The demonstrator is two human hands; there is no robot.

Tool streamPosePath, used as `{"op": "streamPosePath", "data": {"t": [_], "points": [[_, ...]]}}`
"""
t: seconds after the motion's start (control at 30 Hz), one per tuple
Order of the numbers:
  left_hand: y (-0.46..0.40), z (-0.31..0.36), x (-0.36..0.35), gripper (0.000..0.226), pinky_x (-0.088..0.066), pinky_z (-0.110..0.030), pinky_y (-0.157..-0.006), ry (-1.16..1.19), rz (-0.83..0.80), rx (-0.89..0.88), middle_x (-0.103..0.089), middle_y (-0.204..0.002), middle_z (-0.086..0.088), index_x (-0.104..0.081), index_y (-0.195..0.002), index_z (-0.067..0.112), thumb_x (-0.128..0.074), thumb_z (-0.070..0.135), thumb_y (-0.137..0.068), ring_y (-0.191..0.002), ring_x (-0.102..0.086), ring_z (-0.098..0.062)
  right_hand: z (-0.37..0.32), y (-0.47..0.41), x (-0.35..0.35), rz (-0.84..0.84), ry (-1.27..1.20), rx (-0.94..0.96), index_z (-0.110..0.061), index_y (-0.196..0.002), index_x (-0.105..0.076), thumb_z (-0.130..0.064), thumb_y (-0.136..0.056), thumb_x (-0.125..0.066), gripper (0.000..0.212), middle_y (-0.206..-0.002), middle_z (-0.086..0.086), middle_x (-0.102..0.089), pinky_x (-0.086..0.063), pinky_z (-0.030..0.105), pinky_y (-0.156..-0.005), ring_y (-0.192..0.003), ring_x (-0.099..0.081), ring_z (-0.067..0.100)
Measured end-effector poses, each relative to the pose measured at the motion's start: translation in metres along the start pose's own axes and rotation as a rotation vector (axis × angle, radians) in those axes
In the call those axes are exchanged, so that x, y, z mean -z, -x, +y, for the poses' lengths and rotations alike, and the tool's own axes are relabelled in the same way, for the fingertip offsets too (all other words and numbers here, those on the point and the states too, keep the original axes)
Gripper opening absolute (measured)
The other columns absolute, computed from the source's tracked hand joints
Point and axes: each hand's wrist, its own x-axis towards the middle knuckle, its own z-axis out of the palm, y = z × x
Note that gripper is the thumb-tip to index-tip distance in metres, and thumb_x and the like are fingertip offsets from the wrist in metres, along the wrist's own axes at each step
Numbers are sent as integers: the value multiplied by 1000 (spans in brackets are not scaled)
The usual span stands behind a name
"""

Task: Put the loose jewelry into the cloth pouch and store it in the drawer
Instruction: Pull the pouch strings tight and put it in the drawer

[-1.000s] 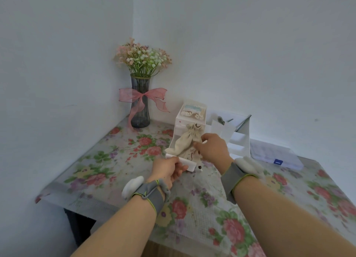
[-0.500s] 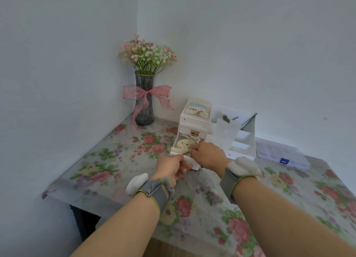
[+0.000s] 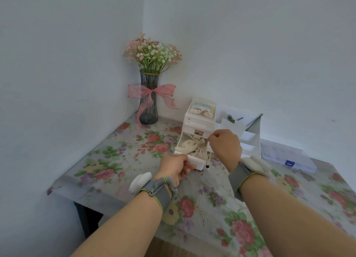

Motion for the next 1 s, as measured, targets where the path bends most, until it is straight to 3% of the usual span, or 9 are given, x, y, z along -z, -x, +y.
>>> {"op": "streamPosePath", "data": {"t": [0.07,0.13,0.23,0.3,0.53,0.67,0.77,0.9,1.0], "points": [[0,1,-1,21,-35,-10,-27,2,6,-5,-55,-66,-11,-51,-73,3,-48,5,-94,-28,-57,-7,15,-8,9,-125,-160,-197,-6,-85,-74,-14,-80,-50,26,-72,11,-73,-57,31,-61,-60,-67,24],[1,0,-2,22,-35,-10,-27,-1,5,-4,-56,-66,-11,-51,-72,3,-48,6,-94,-28,-58,-7,34,-11,15,-391,-235,-317,-4,-77,-72,-20,-80,-51,27,-48,5,-64,-35,17,-43,-36,-43,17],[1,0,-2,21,-35,-9,-27,1,9,-9,-55,-65,-10,-50,-73,3,-48,5,-94,-28,-58,-8,46,-13,16,-604,-143,-330,-9,-74,-73,-45,-82,-60,39,-49,1,-60,-27,18,-44,-40,-34,14],[1,-1,-2,20,-35,-9,-27,2,13,-7,-55,-66,-10,-50,-74,3,-48,5,-94,-28,-58,-7,43,-8,13,-657,-101,-279,-12,-71,-72,-45,-80,-67,35,-55,1,-60,-29,19,-45,-43,-37,13],[0,-2,-1,21,-35,-9,-27,0,29,-8,-56,-66,-11,-51,-73,2,-49,7,-94,-27,-57,-7,14,-11,13,-554,-148,-210,-9,-54,-59,-16,-81,-66,29,-52,3,-46,-21,20,-44,-44,-27,14],[0,-2,0,21,-34,-9,-27,-3,25,-9,-56,-67,-11,-51,-74,2,-49,6,-94,-27,-57,-7,6,-9,6,-461,-386,-151,-3,-78,-70,-15,-82,-69,13,-65,7,-63,-29,21,-43,-39,-41,12],[0,-2,0,22,-33,-9,-27,0,21,-7,-55,-66,-10,-50,-72,3,-49,6,-94,-27,-57,-7,6,-6,-2,-342,-339,-15,-11,-92,-75,-13,-81,-71,12,-69,1,-66,-39,16,-38,-38,-54,4],[-1,-2,0,23,-34,-9,-27,-4,16,-7,-54,-65,-10,-50,-72,3,-49,7,-94,-27,-56,-6,7,-6,-5,-92,-148,174,-13,-87,-78,-7,-77,-71,14,-85,5,-76,-57,31,-80,-74,-66,16],[-1,-3,1,23,-33,-9,-26,-6,15,-8,-54,-65,-9,-49,-72,3,-48,6,-94,-27,-57,-6,2,1,-11,-187,76,280,-13,-82,-79,-7,-75,-69,13,-91,5,-77,-55,35,-88,-90,-68,22]]}}
